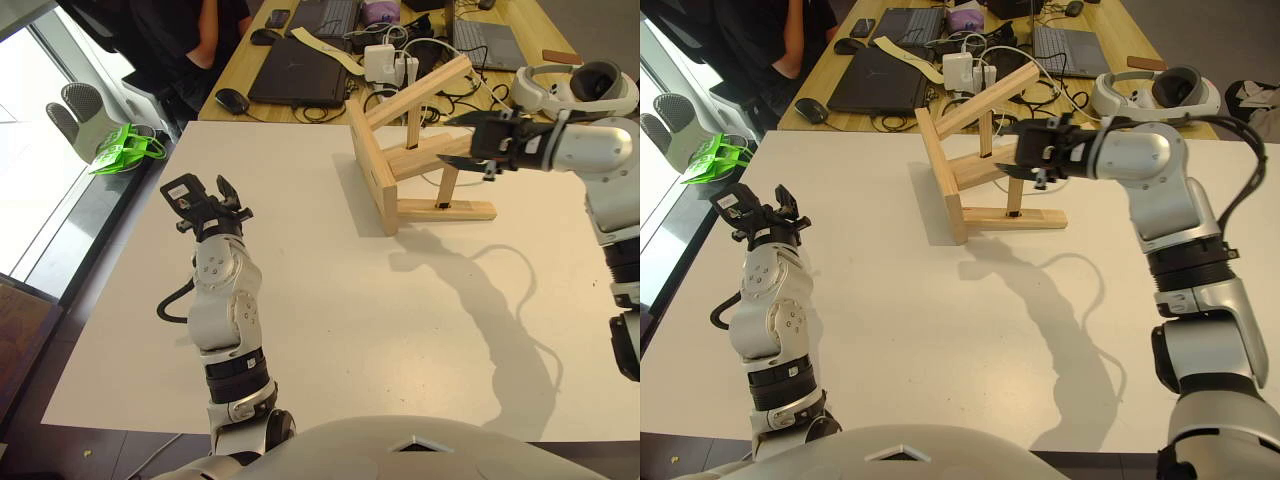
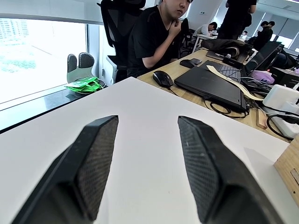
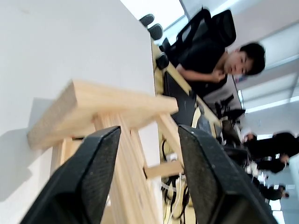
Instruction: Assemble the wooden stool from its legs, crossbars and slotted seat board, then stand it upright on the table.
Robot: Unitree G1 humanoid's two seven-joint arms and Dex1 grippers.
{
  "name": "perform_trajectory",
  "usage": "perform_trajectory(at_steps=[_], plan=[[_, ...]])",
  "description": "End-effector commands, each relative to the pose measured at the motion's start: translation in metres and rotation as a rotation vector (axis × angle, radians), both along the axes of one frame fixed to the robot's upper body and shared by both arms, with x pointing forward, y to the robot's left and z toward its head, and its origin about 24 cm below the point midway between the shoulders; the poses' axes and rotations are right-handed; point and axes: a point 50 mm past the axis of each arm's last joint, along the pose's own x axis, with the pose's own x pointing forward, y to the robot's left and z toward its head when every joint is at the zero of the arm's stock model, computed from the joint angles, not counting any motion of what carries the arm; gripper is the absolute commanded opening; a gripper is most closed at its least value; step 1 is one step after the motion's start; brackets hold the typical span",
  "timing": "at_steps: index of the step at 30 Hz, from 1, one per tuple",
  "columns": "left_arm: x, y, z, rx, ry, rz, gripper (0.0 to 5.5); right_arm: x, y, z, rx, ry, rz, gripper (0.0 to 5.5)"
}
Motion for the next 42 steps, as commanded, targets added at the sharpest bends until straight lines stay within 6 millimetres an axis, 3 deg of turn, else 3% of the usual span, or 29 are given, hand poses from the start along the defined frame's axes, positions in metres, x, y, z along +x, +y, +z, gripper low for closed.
perform_trajectory(at_steps=[1, 5, 9, 18, 31, 40, 42], plan=[[-0.001, -0.003, -0.003, -0.009, 0.004, 0.012, 2.38, -0.014, 0.004, -0.031, -0.187, -0.087, 0.064, 2.9], [-0.002, -0.006, -0.005, -0.019, 0.002, 0.019, 2.38, -0.007, -0.003, -0.045, -0.327, -0.272, 0.015, 3.07], [-0.003, -0.009, -0.006, -0.034, -0.003, 0.029, 2.38, 0.008, 0.0, -0.052, -0.343, -0.422, -0.046, 3.07], [-0.001, -0.013, -0.005, -0.038, -0.008, 0.021, 2.38, 0.016, 0.018, -0.102, -0.366, -0.382, -0.095, 3.07], [0.001, -0.017, -0.005, -0.037, -0.006, -0.004, 2.38, 0.046, 0.008, -0.097, -0.315, -0.458, -0.306, 3.07], [0.004, -0.017, -0.004, -0.033, -0.004, -0.023, 2.38, 0.046, 0.014, -0.098, -0.139, -0.371, -0.385, 1.76], [0.004, -0.017, -0.003, -0.03, -0.005, -0.025, 2.38, 0.046, 0.014, -0.099, -0.064, -0.309, -0.433, 1.74]])
